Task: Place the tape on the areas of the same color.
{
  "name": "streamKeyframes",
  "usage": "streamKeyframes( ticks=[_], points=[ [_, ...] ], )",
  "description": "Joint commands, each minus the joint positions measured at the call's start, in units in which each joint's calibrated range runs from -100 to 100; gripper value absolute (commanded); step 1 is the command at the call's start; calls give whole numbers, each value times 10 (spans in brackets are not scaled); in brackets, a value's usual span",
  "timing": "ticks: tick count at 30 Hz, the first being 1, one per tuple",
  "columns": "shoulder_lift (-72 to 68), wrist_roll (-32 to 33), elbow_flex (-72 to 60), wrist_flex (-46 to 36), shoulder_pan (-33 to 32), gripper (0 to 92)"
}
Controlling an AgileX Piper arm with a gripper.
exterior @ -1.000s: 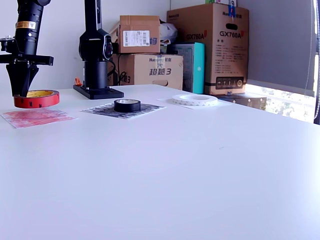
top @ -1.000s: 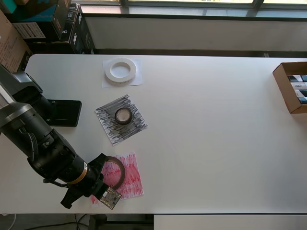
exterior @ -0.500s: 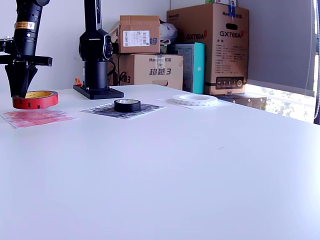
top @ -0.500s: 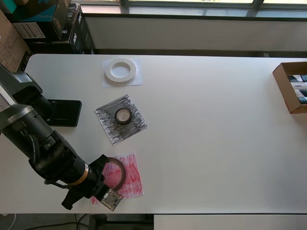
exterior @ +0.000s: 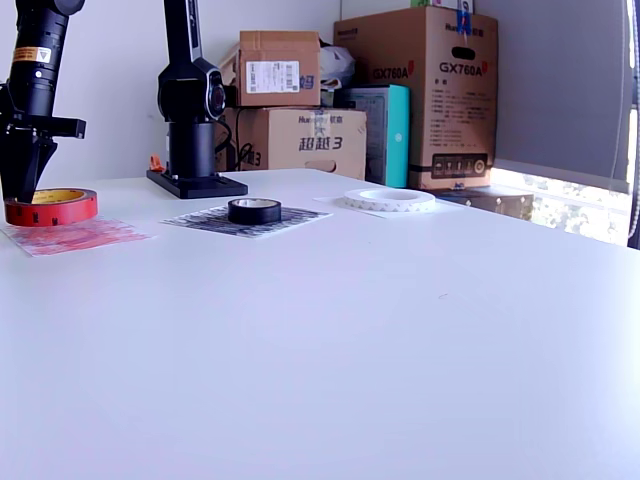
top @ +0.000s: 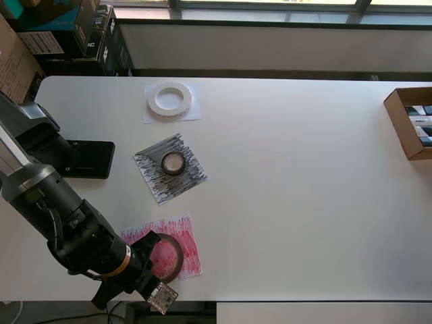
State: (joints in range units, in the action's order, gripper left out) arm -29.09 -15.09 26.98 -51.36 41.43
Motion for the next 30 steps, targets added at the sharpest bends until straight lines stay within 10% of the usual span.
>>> streamKeyframes(
  ticks=[1, 30],
  points=[
    [1, -4, 7, -4, -7, 1],
    [1, 0, 11, -4, -14, 2]
  ],
)
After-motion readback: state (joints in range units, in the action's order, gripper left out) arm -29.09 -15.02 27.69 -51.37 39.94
